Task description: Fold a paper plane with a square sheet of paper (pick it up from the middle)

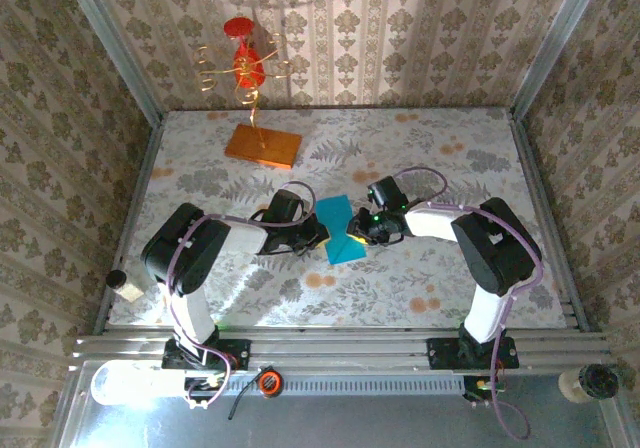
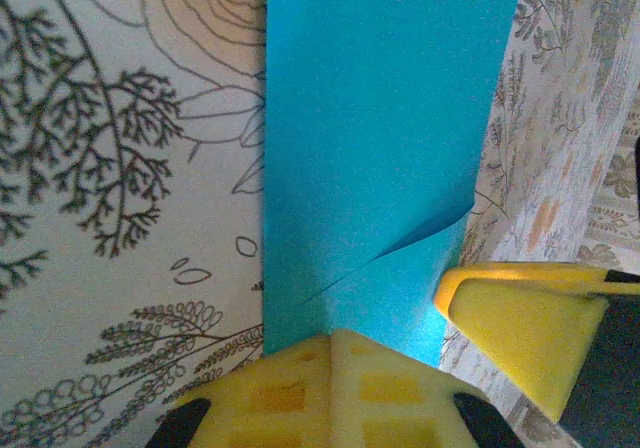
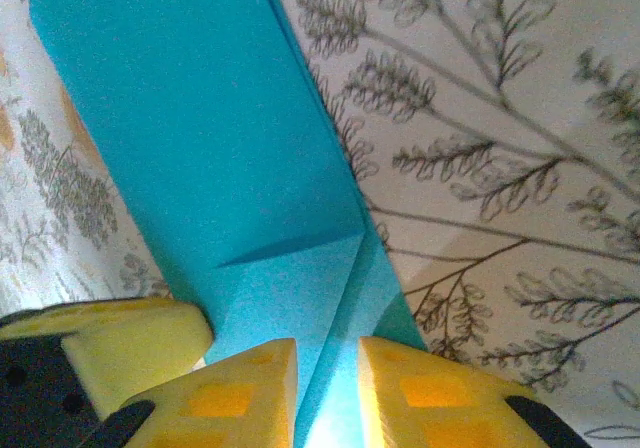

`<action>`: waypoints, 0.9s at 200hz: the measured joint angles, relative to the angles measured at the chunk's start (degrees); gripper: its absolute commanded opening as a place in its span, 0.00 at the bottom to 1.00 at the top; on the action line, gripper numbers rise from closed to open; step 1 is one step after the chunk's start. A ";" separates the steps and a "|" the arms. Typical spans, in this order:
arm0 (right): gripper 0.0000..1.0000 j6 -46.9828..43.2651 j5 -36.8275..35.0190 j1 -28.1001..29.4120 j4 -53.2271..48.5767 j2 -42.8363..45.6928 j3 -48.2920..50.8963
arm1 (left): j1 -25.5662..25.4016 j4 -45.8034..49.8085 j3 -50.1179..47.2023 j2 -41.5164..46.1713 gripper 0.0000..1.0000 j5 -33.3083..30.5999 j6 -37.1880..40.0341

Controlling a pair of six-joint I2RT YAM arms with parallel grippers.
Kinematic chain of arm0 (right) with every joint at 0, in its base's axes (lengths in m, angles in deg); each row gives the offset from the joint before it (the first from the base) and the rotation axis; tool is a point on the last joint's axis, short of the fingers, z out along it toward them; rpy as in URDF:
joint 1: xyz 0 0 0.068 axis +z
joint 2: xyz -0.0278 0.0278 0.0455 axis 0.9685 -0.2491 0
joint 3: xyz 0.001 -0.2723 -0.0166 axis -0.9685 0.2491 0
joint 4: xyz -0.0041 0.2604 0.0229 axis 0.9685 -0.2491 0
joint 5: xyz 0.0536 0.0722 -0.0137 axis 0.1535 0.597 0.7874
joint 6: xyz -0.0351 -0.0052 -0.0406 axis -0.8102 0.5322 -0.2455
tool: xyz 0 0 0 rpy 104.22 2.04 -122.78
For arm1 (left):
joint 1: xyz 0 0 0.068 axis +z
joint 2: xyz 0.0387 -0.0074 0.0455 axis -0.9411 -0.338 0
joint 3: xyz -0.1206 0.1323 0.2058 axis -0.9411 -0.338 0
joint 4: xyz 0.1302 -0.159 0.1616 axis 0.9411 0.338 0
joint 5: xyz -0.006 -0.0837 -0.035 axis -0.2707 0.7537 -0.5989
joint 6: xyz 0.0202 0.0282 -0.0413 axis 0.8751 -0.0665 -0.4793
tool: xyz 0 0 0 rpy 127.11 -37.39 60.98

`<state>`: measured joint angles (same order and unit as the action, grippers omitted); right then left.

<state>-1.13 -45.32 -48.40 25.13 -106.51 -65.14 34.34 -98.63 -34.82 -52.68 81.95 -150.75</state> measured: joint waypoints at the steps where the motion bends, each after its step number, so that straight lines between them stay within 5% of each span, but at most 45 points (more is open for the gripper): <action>1: 0.25 -0.09 -0.09 -0.02 -0.17 0.00 -0.09 | 0.00 -0.02 -0.02 0.00 0.00 0.02 0.00; 180: 0.22 -0.59 0.52 -0.02 0.81 -1.75 -2.32 | 0.39 -0.50 -0.11 -0.22 0.00 0.94 -0.39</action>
<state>-1.72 -44.79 -48.42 25.94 -108.26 -67.45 34.74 -99.13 -34.93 -52.90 82.89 -151.15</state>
